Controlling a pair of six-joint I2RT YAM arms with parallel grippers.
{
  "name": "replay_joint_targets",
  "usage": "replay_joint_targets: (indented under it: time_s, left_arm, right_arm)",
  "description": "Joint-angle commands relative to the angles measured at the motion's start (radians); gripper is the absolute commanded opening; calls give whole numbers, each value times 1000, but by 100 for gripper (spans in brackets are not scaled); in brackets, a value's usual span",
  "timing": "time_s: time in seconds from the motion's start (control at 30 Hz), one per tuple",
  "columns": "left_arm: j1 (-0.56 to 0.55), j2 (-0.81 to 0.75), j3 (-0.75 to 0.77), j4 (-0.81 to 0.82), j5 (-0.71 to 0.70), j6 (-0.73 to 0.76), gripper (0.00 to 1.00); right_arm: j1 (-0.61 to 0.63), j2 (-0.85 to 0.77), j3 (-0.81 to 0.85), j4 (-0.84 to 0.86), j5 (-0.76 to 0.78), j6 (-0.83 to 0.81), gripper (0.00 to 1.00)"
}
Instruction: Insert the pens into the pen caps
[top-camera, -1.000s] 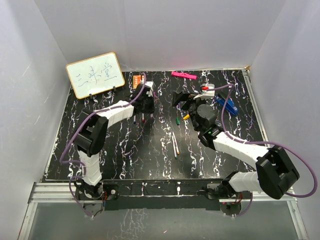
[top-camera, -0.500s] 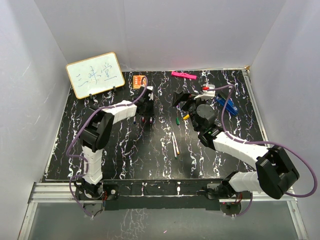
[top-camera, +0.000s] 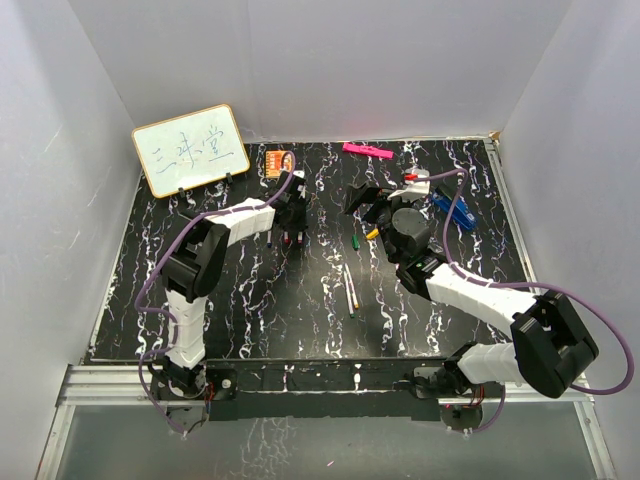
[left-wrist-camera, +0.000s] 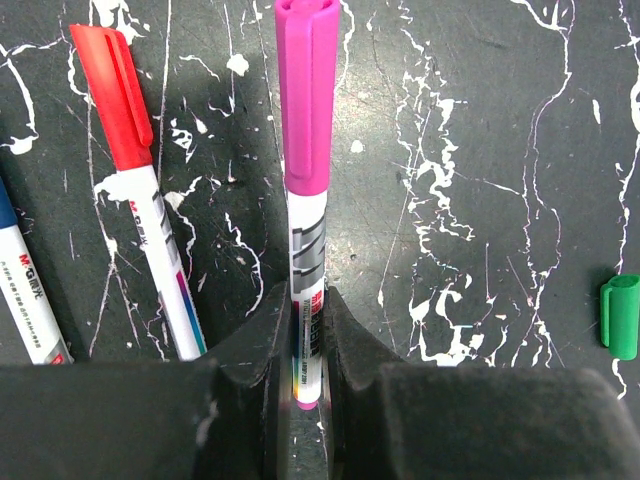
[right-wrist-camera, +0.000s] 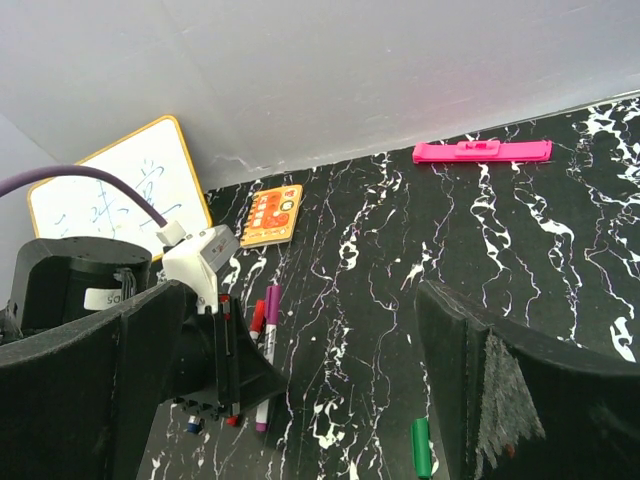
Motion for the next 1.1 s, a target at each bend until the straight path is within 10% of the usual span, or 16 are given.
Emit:
replay_joint_targets:
  time_s: [0.0,1.07]
  left_arm:
    - [9,8,14,-47,-29,-7,7]
    - [9,-29,-11,-31,-52,-18,24]
  right_arm:
    - [-2,5,3,32,8,3,98]
    - [-2,1,-5,30,7,59,98]
